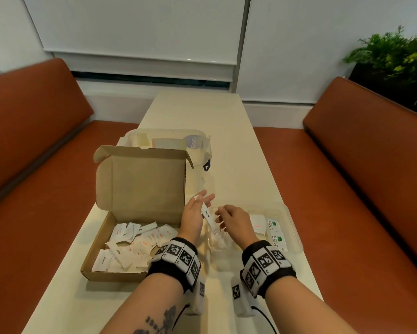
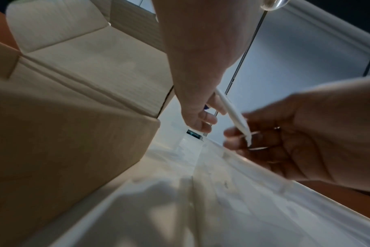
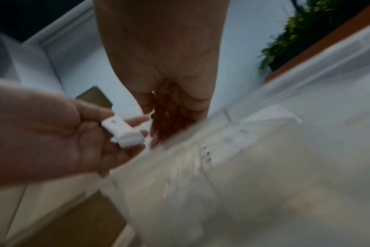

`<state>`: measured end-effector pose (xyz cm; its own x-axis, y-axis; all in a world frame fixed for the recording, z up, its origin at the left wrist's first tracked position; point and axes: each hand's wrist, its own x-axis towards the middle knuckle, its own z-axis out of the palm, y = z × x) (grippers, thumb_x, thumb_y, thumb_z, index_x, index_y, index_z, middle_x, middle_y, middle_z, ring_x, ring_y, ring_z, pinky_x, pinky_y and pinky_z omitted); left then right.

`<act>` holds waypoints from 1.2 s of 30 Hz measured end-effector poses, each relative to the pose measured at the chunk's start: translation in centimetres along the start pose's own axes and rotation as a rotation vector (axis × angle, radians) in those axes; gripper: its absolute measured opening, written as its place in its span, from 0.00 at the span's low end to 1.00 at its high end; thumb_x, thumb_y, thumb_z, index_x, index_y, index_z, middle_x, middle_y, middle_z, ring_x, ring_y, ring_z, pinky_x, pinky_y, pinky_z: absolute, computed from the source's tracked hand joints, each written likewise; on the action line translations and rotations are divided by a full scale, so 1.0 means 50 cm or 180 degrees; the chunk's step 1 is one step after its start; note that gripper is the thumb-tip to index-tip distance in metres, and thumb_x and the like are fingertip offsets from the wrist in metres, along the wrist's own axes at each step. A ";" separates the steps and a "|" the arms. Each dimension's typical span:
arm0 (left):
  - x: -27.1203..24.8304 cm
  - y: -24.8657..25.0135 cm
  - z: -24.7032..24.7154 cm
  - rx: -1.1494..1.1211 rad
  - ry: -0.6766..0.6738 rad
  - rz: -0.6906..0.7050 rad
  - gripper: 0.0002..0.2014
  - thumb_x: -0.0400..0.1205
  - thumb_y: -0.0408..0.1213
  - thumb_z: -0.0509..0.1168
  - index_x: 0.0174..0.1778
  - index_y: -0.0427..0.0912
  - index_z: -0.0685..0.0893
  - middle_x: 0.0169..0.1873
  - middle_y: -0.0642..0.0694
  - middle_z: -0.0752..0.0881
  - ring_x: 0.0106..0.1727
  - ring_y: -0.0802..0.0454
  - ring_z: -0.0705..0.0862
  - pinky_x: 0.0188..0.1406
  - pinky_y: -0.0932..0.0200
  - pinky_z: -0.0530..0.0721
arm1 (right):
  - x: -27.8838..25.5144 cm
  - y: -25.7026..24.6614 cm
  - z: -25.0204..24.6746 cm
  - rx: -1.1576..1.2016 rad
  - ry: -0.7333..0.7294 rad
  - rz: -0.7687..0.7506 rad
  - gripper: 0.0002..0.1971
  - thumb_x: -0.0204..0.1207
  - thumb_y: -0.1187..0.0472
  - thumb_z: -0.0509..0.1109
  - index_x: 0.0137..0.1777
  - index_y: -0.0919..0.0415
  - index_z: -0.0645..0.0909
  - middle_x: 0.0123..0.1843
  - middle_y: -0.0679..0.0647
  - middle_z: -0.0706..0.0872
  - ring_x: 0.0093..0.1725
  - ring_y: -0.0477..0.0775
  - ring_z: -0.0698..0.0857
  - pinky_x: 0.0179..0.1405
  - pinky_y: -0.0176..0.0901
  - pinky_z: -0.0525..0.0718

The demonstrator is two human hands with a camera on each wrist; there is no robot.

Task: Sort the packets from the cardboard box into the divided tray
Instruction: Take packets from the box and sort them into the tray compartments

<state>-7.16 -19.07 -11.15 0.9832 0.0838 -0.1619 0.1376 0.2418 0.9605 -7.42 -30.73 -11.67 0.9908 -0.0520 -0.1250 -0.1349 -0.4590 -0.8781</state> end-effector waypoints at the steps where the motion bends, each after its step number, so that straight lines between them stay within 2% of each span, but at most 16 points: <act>1: 0.001 -0.002 0.001 -0.0048 0.0006 -0.0008 0.17 0.90 0.38 0.47 0.71 0.40 0.75 0.60 0.46 0.85 0.66 0.49 0.77 0.67 0.53 0.72 | -0.004 -0.008 -0.008 0.0316 -0.0127 0.0108 0.13 0.83 0.55 0.61 0.45 0.61 0.85 0.35 0.52 0.87 0.34 0.50 0.84 0.35 0.39 0.82; 3: 0.002 -0.006 0.004 -0.0210 0.0037 -0.0028 0.17 0.90 0.39 0.48 0.70 0.41 0.75 0.59 0.45 0.85 0.65 0.48 0.78 0.60 0.56 0.76 | -0.011 -0.019 -0.022 0.0828 -0.0470 0.0256 0.09 0.80 0.56 0.66 0.47 0.61 0.85 0.36 0.54 0.86 0.33 0.51 0.85 0.32 0.39 0.85; 5: 0.005 -0.011 0.008 -0.0327 0.0066 -0.0066 0.16 0.90 0.39 0.48 0.68 0.42 0.76 0.57 0.46 0.86 0.64 0.48 0.80 0.53 0.60 0.79 | -0.015 -0.027 -0.038 0.1124 -0.0607 0.0221 0.05 0.76 0.65 0.71 0.51 0.63 0.83 0.38 0.58 0.86 0.33 0.52 0.87 0.33 0.40 0.88; 7: 0.012 -0.016 0.013 -0.0372 0.0141 -0.0141 0.14 0.90 0.39 0.49 0.67 0.43 0.75 0.59 0.42 0.85 0.62 0.47 0.81 0.57 0.58 0.79 | -0.009 -0.033 -0.057 0.1168 -0.0326 0.0053 0.08 0.73 0.69 0.74 0.51 0.64 0.84 0.37 0.58 0.87 0.33 0.50 0.86 0.36 0.38 0.87; 10: 0.022 -0.023 0.023 -0.0416 0.0242 -0.0318 0.16 0.89 0.38 0.52 0.71 0.39 0.73 0.58 0.39 0.84 0.59 0.45 0.82 0.61 0.55 0.79 | 0.005 -0.044 -0.087 0.0890 0.0389 -0.0246 0.07 0.70 0.69 0.77 0.45 0.61 0.84 0.37 0.58 0.87 0.35 0.50 0.85 0.42 0.41 0.86; 12: 0.025 -0.025 0.030 -0.0392 0.0197 -0.0329 0.16 0.88 0.29 0.53 0.71 0.36 0.72 0.52 0.39 0.84 0.56 0.42 0.83 0.60 0.52 0.82 | 0.014 -0.049 -0.099 0.0626 0.0424 -0.0387 0.07 0.69 0.69 0.77 0.42 0.59 0.83 0.35 0.55 0.87 0.33 0.47 0.84 0.40 0.37 0.86; 14: 0.029 -0.027 0.035 -0.0336 0.0220 -0.0331 0.16 0.85 0.22 0.52 0.67 0.35 0.75 0.51 0.36 0.85 0.52 0.42 0.85 0.50 0.55 0.86 | 0.017 -0.052 -0.099 0.0516 0.0219 -0.0415 0.04 0.71 0.68 0.76 0.43 0.61 0.83 0.34 0.54 0.86 0.31 0.47 0.84 0.38 0.36 0.86; 15: 0.030 -0.027 0.037 -0.0336 0.0260 -0.0335 0.16 0.85 0.22 0.51 0.65 0.36 0.77 0.52 0.34 0.85 0.51 0.44 0.86 0.44 0.58 0.86 | 0.017 -0.052 -0.098 0.0555 0.0152 -0.0372 0.03 0.73 0.67 0.75 0.43 0.63 0.83 0.34 0.54 0.86 0.31 0.48 0.85 0.37 0.36 0.86; 17: 0.030 -0.026 0.041 -0.0375 0.0331 -0.0333 0.16 0.86 0.23 0.50 0.64 0.36 0.78 0.53 0.33 0.84 0.48 0.47 0.87 0.38 0.62 0.85 | 0.014 -0.048 -0.098 0.0609 0.0101 -0.0192 0.07 0.75 0.60 0.74 0.46 0.65 0.83 0.36 0.56 0.88 0.30 0.49 0.86 0.31 0.35 0.85; 19: 0.033 -0.025 0.042 -0.0391 0.0394 -0.0343 0.16 0.86 0.23 0.49 0.63 0.37 0.78 0.54 0.33 0.84 0.47 0.48 0.87 0.38 0.62 0.85 | 0.008 -0.044 -0.098 0.0762 -0.0139 0.0022 0.10 0.73 0.60 0.76 0.49 0.66 0.82 0.37 0.61 0.89 0.28 0.51 0.87 0.29 0.38 0.87; 21: 0.033 -0.021 0.043 -0.0486 0.0397 -0.0395 0.16 0.86 0.23 0.49 0.63 0.37 0.77 0.55 0.30 0.83 0.49 0.44 0.87 0.42 0.60 0.86 | 0.003 -0.044 -0.098 0.0833 -0.0294 0.0006 0.09 0.71 0.66 0.77 0.48 0.67 0.82 0.37 0.63 0.88 0.26 0.51 0.87 0.29 0.38 0.86; 24: 0.030 -0.020 0.045 -0.0659 0.0365 -0.0503 0.14 0.87 0.25 0.50 0.67 0.35 0.74 0.57 0.30 0.81 0.49 0.42 0.87 0.46 0.55 0.87 | 0.010 -0.050 -0.102 0.0391 0.0407 -0.0356 0.05 0.71 0.67 0.77 0.43 0.60 0.83 0.29 0.50 0.82 0.25 0.44 0.83 0.28 0.29 0.80; 26: 0.025 -0.021 0.045 -0.0655 0.0343 -0.0567 0.12 0.89 0.32 0.51 0.66 0.36 0.73 0.58 0.34 0.79 0.47 0.44 0.87 0.44 0.54 0.88 | 0.017 -0.060 -0.104 0.0209 0.0734 -0.0583 0.05 0.71 0.65 0.76 0.42 0.57 0.83 0.29 0.48 0.80 0.27 0.45 0.81 0.32 0.32 0.80; 30: 0.019 -0.019 0.043 -0.0720 0.0311 -0.0647 0.12 0.88 0.37 0.55 0.64 0.38 0.75 0.54 0.36 0.82 0.46 0.45 0.87 0.42 0.54 0.89 | 0.020 -0.074 -0.103 0.0092 0.0639 -0.0747 0.04 0.72 0.65 0.75 0.42 0.56 0.84 0.31 0.48 0.81 0.33 0.50 0.81 0.42 0.43 0.83; 34: 0.015 -0.010 0.042 -0.0701 0.0172 -0.0483 0.09 0.86 0.35 0.58 0.60 0.34 0.77 0.47 0.38 0.84 0.44 0.47 0.87 0.39 0.59 0.90 | 0.020 -0.069 -0.103 0.0318 0.0561 -0.0553 0.05 0.71 0.68 0.73 0.38 0.59 0.82 0.31 0.51 0.83 0.29 0.48 0.84 0.38 0.41 0.86; 36: 0.018 -0.007 0.039 -0.0620 0.0167 -0.0314 0.06 0.85 0.30 0.60 0.56 0.33 0.77 0.41 0.41 0.83 0.40 0.52 0.85 0.38 0.63 0.89 | 0.017 -0.063 -0.101 0.0213 0.0299 -0.0387 0.05 0.71 0.68 0.73 0.40 0.59 0.80 0.33 0.55 0.85 0.29 0.49 0.85 0.38 0.41 0.87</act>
<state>-6.10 -20.98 -11.18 0.9579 0.0996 -0.2693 0.2019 0.4331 0.8784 -6.12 -33.83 -6.69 0.9962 -0.0839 0.0249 -0.0114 -0.4071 -0.9133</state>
